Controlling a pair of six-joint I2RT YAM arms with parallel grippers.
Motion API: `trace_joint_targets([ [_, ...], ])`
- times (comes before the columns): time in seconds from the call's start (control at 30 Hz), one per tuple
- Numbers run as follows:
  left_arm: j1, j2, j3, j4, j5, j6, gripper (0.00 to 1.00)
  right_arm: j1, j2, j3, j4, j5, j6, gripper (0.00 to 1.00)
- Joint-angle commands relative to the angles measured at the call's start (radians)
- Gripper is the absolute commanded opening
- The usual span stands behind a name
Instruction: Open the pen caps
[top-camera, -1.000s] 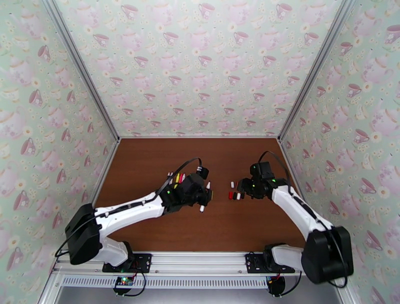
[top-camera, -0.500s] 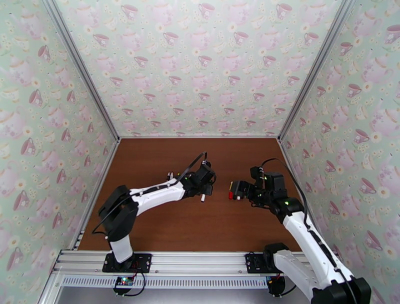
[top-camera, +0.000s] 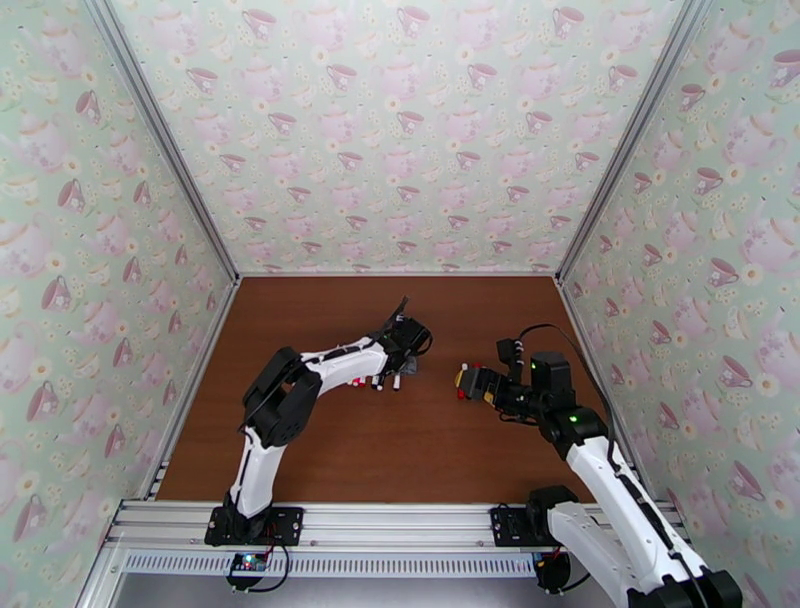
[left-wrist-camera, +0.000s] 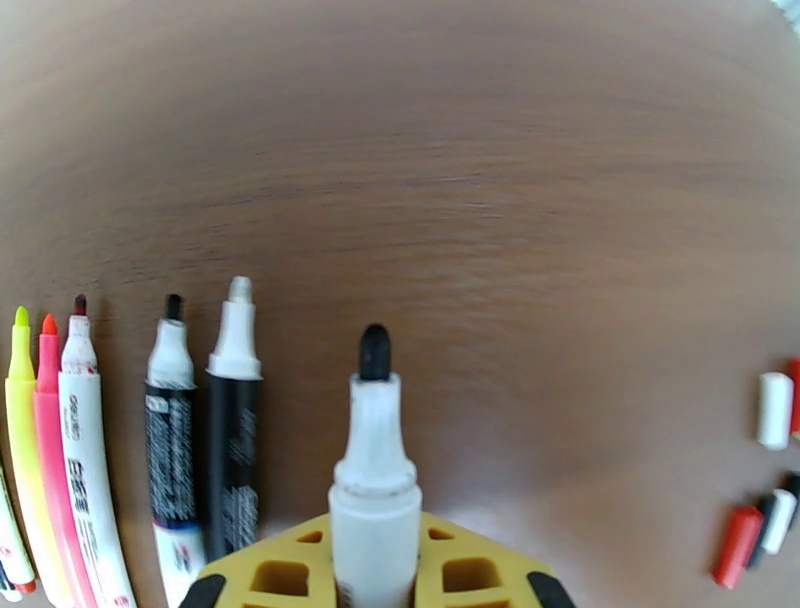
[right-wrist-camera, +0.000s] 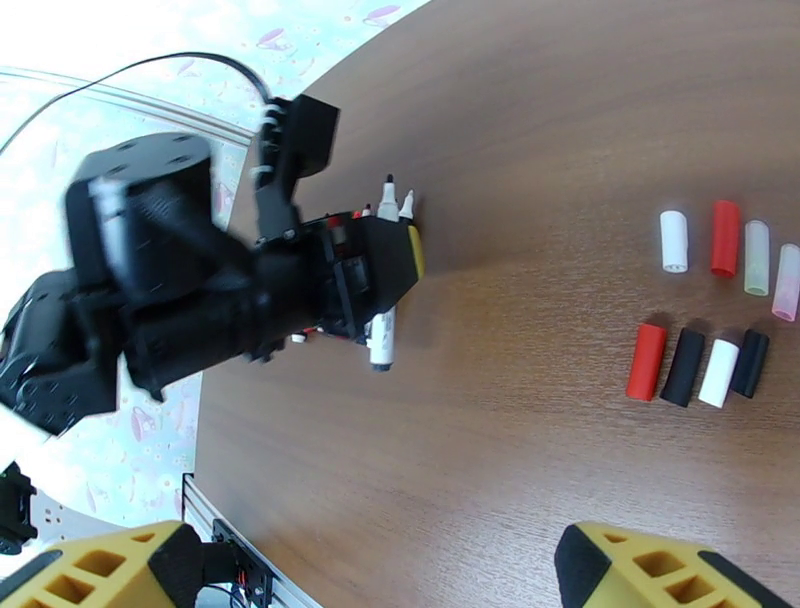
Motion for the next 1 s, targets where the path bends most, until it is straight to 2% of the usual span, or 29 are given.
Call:
trace_joint_targets([
  [0.0, 0.004, 0.046, 0.064, -0.072, -0.041, -0.057, 0.08, -0.006, 0.009, -0.015, 0.025, -0.022, 0.018, 1.00],
  [0.53, 0.011, 0.163, 0.205, -0.200, -0.091, -0.113, 0.21, -0.004, 0.007, -0.025, 0.010, -0.015, 0.018, 1.00],
  [0.73, 0.010, 0.166, 0.211, -0.208, -0.097, -0.112, 0.28, -0.005, 0.004, -0.019, 0.000, -0.013, 0.015, 1.00],
  [0.97, 0.011, 0.153, 0.205, -0.209, -0.099, -0.107, 0.32, -0.005, -0.004, -0.020, -0.007, -0.013, 0.015, 1.00],
])
